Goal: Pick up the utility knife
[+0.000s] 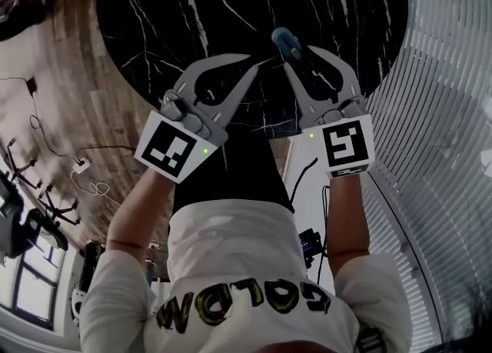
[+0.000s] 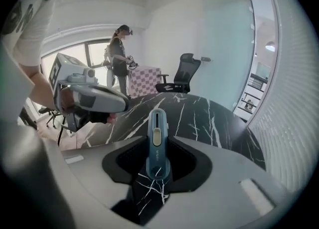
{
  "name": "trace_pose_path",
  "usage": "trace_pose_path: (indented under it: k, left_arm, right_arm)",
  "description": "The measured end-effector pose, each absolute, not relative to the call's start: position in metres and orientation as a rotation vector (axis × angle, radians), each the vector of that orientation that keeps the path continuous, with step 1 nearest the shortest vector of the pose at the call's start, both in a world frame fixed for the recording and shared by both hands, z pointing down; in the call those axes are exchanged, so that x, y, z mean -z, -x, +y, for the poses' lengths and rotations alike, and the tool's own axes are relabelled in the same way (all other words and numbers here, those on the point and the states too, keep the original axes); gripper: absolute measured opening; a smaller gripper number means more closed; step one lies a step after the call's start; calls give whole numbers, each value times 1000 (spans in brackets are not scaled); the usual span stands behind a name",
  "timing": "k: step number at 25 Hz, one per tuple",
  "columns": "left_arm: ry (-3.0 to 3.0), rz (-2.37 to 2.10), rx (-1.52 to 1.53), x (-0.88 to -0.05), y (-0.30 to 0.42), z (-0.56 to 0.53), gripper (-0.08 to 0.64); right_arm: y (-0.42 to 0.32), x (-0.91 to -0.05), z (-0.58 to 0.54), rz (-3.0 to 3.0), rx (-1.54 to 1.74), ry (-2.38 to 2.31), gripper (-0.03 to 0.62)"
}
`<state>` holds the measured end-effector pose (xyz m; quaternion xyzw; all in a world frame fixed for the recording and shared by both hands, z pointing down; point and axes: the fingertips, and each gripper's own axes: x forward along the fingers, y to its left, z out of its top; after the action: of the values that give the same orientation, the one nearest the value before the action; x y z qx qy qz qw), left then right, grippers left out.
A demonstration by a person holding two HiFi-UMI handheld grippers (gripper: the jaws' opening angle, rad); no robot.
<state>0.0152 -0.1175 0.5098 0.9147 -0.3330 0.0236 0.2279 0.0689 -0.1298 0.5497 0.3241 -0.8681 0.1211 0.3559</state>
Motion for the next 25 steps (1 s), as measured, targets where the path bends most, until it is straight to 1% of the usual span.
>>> trace_pose_path:
  k: [8, 14, 25]
  left_arm:
    - [-2558, -964, 5, -413, -14, -112, 3]
    - [-2607, -1021, 66, -340, -7, -104, 3]
    - [-2658, -1078, 101, -243, -4, -60, 3]
  right_arm:
    - [-63, -439, -120, -2362, -188, -891, 132]
    - [-61, -365, -110, -2456, -162, -1031, 132]
    - [-67, -255, -73, -2603, -82, -1188, 132]
